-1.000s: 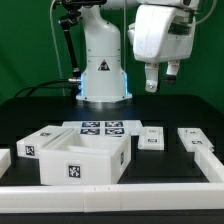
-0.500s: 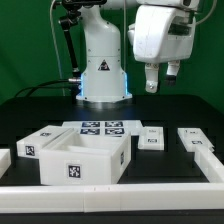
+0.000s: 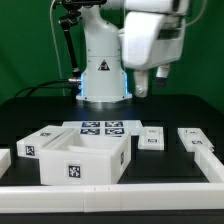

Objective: Assemble cabinet

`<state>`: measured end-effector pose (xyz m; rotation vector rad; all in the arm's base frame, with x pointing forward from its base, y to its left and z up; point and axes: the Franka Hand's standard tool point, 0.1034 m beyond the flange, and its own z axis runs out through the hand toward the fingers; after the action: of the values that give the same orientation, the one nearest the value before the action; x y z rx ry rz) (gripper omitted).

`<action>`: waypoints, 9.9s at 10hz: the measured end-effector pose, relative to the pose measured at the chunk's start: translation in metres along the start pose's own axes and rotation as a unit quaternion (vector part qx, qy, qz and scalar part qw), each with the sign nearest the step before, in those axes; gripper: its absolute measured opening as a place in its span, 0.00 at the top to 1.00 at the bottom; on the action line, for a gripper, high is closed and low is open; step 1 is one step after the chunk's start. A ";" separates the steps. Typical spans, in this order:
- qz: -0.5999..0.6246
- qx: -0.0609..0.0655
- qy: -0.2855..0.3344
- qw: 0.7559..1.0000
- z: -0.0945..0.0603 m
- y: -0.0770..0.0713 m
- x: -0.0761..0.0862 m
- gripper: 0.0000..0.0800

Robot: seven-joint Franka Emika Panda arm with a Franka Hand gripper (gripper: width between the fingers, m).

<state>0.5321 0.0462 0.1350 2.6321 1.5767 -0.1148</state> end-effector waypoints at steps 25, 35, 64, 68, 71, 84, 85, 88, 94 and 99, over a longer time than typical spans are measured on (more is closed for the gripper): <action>-0.053 0.075 0.015 0.996 0.112 -0.033 -0.056 0.02; -0.053 0.073 0.016 0.996 0.111 -0.031 -0.055 0.95; -0.211 0.042 0.033 0.976 0.101 -0.030 0.033 0.95; -0.233 0.043 0.037 0.971 0.100 -0.038 0.054 0.95; -0.239 0.045 0.039 0.969 0.098 -0.042 0.063 0.95; -0.183 0.015 0.037 0.982 0.048 -0.055 0.042 0.00; -0.182 0.015 0.037 0.983 0.049 -0.054 0.042 0.00; -0.184 0.016 0.037 0.982 0.049 -0.063 0.044 0.00; -0.192 0.023 0.052 0.980 0.055 -0.114 0.071 0.00; -0.183 0.020 0.064 0.981 0.063 -0.135 0.070 0.00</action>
Offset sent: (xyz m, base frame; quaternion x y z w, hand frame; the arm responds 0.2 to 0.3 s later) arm 0.0000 0.0000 0.0000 0.0000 0.0000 0.0000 1.0000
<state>0.4442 0.1652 0.0620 2.3877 2.1081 0.0056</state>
